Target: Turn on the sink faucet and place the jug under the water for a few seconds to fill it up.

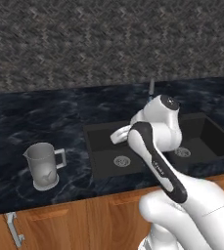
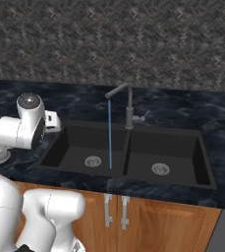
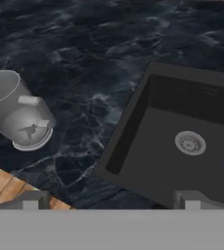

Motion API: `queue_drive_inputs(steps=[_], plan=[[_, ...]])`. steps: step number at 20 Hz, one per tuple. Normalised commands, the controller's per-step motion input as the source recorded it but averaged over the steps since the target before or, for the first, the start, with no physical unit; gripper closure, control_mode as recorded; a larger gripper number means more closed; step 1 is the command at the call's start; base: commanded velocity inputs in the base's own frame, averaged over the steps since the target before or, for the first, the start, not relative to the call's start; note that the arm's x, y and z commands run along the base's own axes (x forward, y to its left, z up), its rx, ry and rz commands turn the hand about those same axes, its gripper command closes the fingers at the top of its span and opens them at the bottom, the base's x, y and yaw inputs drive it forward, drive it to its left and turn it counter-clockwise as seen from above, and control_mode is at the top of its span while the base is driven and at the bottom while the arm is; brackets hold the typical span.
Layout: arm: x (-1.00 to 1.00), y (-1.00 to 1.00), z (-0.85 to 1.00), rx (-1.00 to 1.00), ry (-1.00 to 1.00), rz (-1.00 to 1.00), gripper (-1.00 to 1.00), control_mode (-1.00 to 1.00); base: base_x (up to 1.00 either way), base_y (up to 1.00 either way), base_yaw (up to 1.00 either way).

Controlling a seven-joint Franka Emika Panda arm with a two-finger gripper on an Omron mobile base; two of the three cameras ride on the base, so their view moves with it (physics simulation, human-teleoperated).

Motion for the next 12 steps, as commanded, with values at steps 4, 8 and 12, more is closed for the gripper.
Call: queue_drive_inputs(steps=[4,8,12], plan=[[0.46,0.69,-0.04,0.01,0.13,0.23,-1.00,-1.00,0.00,0.00,0.00],[0.28,0.69,-0.23,0.06,0.00,0.14,-1.00,-1.00,0.00,0.00,0.00],[0.03,0.62,-0.41,-0.01,0.00,0.23,-1.00,-1.00,0.00,0.00,0.00]])
